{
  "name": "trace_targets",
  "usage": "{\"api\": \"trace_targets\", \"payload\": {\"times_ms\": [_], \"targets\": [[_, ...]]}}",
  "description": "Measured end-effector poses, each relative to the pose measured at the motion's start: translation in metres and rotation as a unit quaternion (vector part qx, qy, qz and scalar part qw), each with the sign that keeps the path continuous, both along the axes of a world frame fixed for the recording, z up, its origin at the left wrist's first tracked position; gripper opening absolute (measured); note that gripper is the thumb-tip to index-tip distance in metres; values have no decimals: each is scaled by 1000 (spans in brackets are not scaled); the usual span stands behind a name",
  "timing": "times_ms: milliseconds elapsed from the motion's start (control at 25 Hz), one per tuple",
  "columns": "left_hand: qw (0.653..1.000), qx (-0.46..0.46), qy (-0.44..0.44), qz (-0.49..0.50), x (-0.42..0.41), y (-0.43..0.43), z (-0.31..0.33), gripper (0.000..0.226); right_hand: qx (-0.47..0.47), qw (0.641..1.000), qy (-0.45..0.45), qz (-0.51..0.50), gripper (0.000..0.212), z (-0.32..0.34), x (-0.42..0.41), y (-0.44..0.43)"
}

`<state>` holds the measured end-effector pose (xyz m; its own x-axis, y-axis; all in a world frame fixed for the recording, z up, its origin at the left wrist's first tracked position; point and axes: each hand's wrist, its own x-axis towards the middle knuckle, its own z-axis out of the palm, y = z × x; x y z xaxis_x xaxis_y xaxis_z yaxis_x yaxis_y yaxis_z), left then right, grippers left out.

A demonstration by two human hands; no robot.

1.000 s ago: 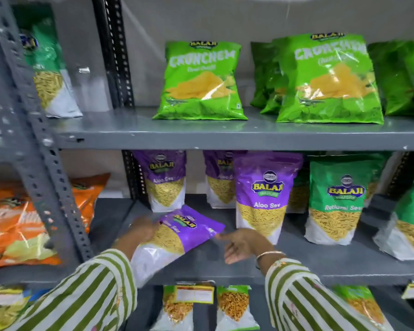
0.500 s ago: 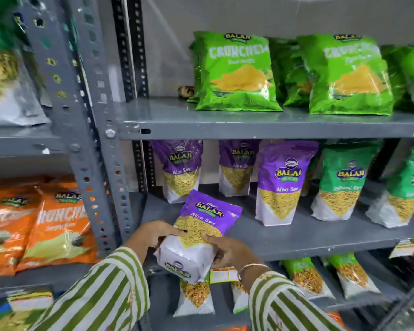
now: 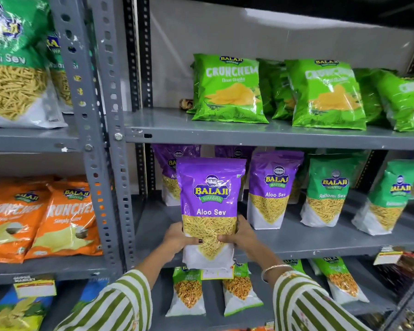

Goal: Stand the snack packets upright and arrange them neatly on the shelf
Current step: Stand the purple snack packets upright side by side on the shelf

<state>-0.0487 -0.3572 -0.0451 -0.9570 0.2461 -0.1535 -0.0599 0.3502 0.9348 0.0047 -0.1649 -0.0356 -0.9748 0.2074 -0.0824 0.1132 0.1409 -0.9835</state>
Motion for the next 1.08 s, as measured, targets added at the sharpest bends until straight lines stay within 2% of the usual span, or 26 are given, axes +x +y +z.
{"api": "trace_targets", "payload": {"times_ms": [120,240,280,400,600,920,1080], "targets": [[996,-48,63,46,13,17,0,49,57,998,34,-13,70,2,8,13],[993,-54,82,65,18,32,3,52,77,996,37,-17,90,4,9,22],[992,-53,88,67,18,35,5,52,80,996,37,-18,92,4,7,25],[992,-29,96,78,15,43,12,50,80,996,35,-14,85,14,3,31],[990,-10,110,84,3,49,18,47,100,994,44,-24,90,22,-17,33],[988,16,120,95,-66,51,5,63,128,990,43,-38,86,8,-91,33],[985,-18,131,115,-91,52,-8,59,157,987,38,-23,89,-8,-119,31]]}}
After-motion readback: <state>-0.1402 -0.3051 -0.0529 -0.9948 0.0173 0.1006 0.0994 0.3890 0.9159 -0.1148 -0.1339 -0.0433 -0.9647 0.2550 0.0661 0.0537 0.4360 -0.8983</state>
